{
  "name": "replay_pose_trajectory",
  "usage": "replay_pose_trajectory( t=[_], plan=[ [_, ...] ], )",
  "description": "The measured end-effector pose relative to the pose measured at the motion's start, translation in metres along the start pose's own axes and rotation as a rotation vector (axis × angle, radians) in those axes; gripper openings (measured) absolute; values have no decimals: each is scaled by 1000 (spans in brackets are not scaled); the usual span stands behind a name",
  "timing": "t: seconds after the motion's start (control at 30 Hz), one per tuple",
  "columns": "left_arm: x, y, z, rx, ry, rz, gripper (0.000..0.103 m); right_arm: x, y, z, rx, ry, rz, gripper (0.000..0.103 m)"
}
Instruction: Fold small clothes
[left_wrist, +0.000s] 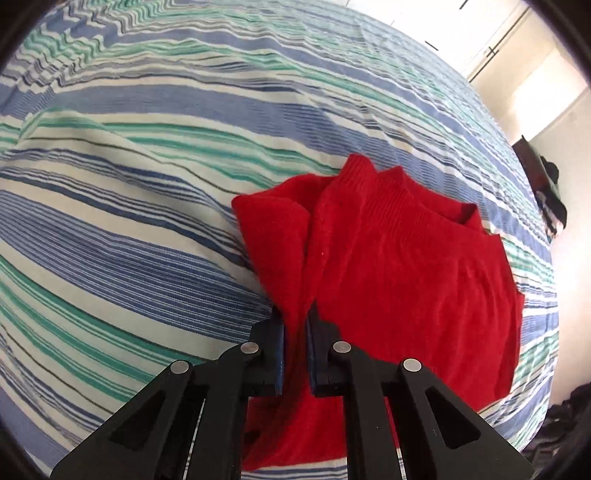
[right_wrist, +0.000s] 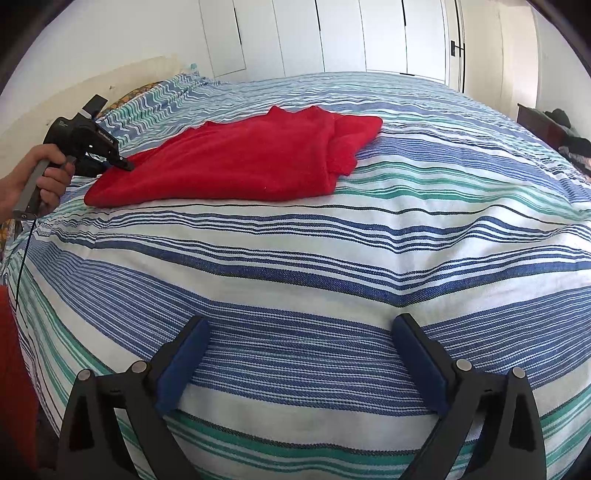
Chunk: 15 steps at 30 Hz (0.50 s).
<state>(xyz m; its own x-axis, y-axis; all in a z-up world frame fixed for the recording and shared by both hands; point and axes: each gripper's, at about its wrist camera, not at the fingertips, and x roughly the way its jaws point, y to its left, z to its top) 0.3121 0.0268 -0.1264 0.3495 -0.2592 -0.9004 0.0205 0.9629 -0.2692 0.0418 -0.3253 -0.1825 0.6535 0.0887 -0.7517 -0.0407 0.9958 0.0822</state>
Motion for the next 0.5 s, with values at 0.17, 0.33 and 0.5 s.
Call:
replay_pose_trajectory(
  t=[0.17,0.33,0.5],
  plan=[
    [-52,-87,11,109,-55,-87,7,0,0,1,3,3,6,99],
    [-41,-200,16,216,-46,-191,7,1,0,3,1,16,17,101],
    [21,-281,-18,282,-10,-175,7,1,0,3,1,18,19,101]
  ],
)
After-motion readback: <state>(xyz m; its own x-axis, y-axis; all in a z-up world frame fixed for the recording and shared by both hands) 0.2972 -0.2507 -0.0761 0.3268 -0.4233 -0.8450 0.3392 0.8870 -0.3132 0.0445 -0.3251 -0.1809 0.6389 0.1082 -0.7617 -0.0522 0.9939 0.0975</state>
